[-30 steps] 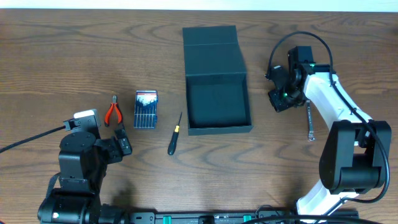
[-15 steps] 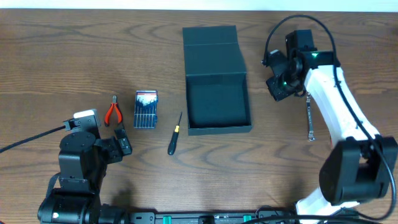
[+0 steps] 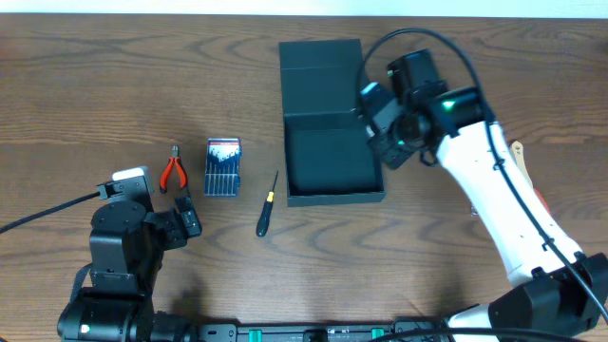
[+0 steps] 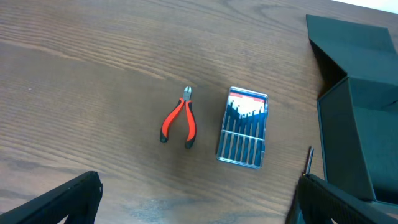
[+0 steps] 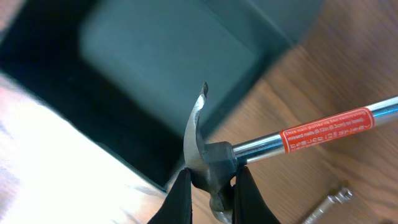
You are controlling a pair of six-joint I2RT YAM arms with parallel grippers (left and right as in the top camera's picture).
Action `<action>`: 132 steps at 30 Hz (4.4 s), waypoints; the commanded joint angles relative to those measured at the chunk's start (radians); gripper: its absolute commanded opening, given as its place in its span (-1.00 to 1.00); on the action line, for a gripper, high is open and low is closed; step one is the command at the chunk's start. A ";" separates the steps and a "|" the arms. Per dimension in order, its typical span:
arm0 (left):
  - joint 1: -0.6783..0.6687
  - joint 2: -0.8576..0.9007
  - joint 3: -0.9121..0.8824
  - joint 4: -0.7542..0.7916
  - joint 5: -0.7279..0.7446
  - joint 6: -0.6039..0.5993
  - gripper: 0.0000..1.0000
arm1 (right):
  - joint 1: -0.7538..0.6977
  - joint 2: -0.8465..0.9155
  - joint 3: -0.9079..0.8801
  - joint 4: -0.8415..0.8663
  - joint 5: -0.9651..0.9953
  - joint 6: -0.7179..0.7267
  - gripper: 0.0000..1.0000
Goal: Pack container
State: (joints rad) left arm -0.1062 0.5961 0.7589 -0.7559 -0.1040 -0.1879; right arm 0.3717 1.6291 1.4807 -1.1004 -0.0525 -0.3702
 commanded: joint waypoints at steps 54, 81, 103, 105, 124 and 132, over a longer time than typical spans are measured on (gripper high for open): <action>0.003 0.001 0.026 0.002 0.010 -0.013 0.97 | 0.370 0.158 0.008 0.122 0.174 0.760 -0.99; 0.003 0.001 0.026 0.001 0.010 -0.013 0.97 | 0.369 0.209 0.008 0.140 0.153 0.758 -0.97; 0.003 0.001 0.026 0.001 0.010 -0.013 0.97 | 0.338 0.209 0.008 0.147 0.161 0.758 -0.98; 0.003 0.001 0.026 0.001 0.010 -0.013 0.97 | 0.328 0.209 0.008 0.156 0.161 0.759 -0.97; 0.003 0.001 0.026 0.001 0.010 -0.013 0.97 | 0.122 0.209 0.041 0.319 0.149 0.583 -0.63; 0.003 0.001 0.026 0.001 0.011 -0.013 0.97 | 0.047 0.209 0.172 0.364 0.149 0.581 -0.98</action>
State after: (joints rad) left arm -0.1062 0.5961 0.7589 -0.7559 -0.1036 -0.1879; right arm 0.4477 1.8374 1.6016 -0.7399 0.0971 0.2287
